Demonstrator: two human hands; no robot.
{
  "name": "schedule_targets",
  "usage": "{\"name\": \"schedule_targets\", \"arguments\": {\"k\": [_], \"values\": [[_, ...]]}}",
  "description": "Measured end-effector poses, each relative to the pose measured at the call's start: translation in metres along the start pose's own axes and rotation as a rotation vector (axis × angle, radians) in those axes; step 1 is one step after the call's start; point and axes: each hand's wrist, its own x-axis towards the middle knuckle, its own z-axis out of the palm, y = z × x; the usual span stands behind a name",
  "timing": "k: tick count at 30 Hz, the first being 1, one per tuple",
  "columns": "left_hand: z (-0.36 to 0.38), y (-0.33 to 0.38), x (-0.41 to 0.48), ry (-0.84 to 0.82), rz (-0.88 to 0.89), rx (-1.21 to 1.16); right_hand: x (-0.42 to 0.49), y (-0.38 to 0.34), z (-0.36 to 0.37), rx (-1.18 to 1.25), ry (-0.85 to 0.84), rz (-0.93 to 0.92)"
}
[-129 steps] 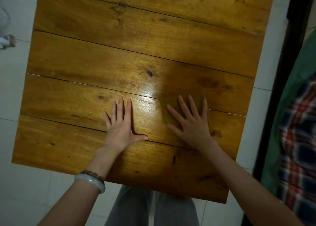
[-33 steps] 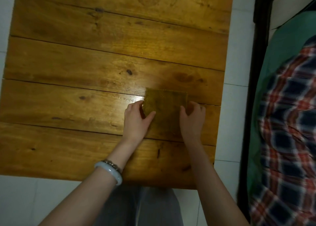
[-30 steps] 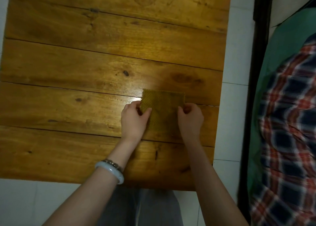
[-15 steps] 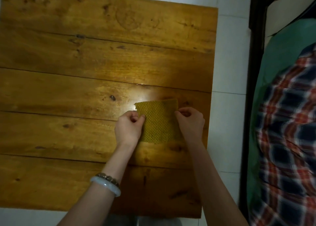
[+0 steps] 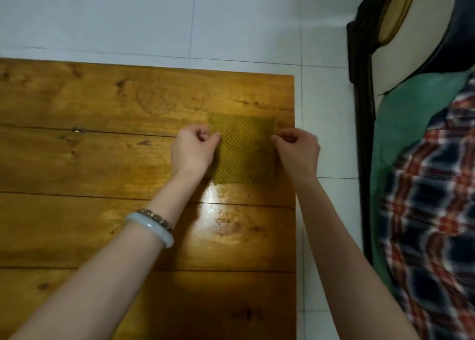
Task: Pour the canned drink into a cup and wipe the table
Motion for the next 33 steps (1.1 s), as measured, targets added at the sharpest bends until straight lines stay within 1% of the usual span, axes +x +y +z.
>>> {"name": "schedule_targets", "arguments": {"k": [7, 12, 19, 23, 26, 28, 30, 32, 33], "values": [[0.018, 0.034, 0.046, -0.023, 0.013, -0.027, 0.060, -0.017, 0.000, 0.022, 0.032, -0.021], [0.027, 0.040, 0.061, 0.030, 0.034, 0.017, 0.080, -0.018, 0.008, 0.002, 0.037, -0.014], [0.026, 0.019, 0.057, 0.068, 0.218, 0.089, 0.076, -0.012, 0.011, -0.040, 0.059, -0.062], [0.010, 0.016, 0.043, 0.109, 0.358, 0.264, 0.059, -0.011, 0.004, -0.034, 0.070, -0.084], [-0.017, 0.006, 0.028, 0.113, 0.413, 0.338, 0.032, -0.010, 0.000, -0.061, 0.062, -0.142], [-0.038, -0.007, 0.013, 0.117, 0.408, 0.386, 0.006, -0.013, 0.001, -0.123, 0.022, -0.196], [-0.064, -0.020, -0.007, 0.126, 0.365, 0.412, -0.025, -0.020, 0.006, -0.210, -0.059, -0.259], [-0.098, -0.038, -0.029, 0.155, 0.308, 0.417, -0.060, -0.034, 0.014, -0.292, -0.167, -0.345], [-0.116, -0.046, -0.045, 0.167, 0.264, 0.432, -0.079, -0.042, 0.019, -0.355, -0.251, -0.352]]}}
